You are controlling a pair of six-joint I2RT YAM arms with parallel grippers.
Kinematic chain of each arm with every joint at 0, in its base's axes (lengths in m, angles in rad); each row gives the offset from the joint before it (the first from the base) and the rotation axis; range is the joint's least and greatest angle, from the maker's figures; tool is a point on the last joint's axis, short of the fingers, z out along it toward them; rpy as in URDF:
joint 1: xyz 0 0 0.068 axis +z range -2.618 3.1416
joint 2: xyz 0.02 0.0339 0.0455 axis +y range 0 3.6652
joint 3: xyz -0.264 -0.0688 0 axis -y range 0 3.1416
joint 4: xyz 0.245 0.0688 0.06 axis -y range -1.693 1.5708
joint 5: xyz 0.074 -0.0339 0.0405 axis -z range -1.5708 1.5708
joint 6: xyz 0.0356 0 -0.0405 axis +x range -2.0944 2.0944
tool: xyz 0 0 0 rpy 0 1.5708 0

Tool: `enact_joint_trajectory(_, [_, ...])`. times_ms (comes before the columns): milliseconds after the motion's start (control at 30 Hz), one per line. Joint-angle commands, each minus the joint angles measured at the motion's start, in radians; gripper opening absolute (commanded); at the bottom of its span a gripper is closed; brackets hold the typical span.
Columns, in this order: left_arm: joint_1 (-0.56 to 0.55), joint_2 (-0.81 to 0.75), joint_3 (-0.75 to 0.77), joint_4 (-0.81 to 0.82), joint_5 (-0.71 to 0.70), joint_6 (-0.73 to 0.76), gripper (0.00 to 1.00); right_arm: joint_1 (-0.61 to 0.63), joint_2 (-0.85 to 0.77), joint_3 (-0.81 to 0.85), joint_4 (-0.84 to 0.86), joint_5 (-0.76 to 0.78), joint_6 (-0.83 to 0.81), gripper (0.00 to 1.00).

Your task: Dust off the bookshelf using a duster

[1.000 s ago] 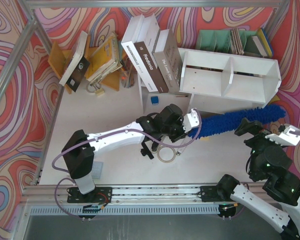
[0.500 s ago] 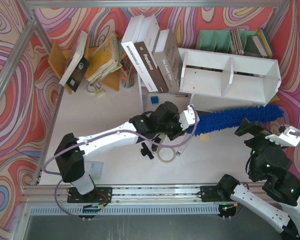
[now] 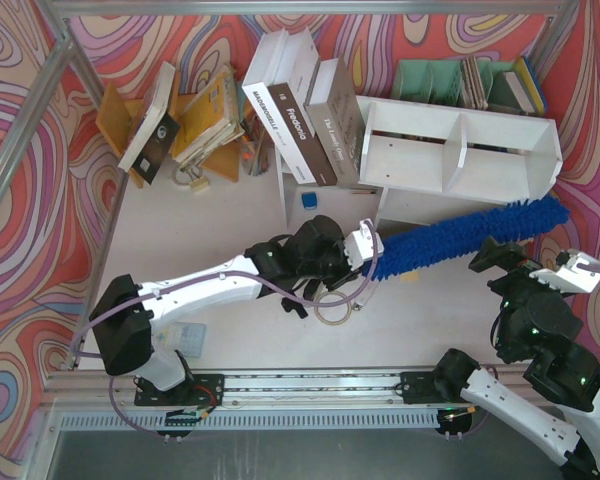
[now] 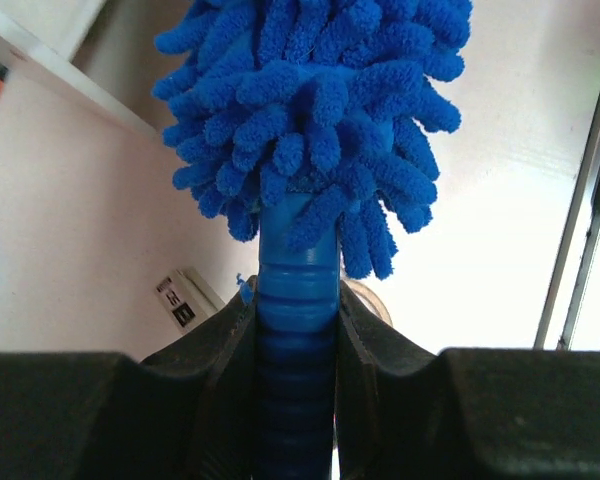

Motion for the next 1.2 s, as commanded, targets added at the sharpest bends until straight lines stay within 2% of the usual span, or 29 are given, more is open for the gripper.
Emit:
enact_joint_trajectory(0, [0.02, -0.029, -0.071, 0.048, -0.124, -0.105, 0.0, 0.01, -0.004, -0.008, 0.037, 0.029, -0.02, 0.99])
enact_joint_trajectory(300, [0.017, -0.094, -0.12, 0.027, -0.172, -0.116, 0.0, 0.011, -0.003, -0.009, 0.036, 0.029, -0.02, 0.99])
enact_joint_trajectory(533, [0.008, -0.234, -0.138, -0.01, -0.191, -0.12, 0.0, 0.012, -0.007, -0.011, 0.036, 0.027, -0.019, 0.99])
enact_joint_trajectory(933, [0.004, -0.406, -0.198, -0.181, -0.235, -0.234, 0.0, 0.011, -0.017, -0.013, 0.034, 0.026, -0.018, 0.99])
enact_joint_trajectory(1167, [0.003, -0.473, -0.184, -0.35, -0.274, -0.297, 0.0, 0.014, -0.019, -0.013, 0.039, 0.026, -0.017, 0.99])
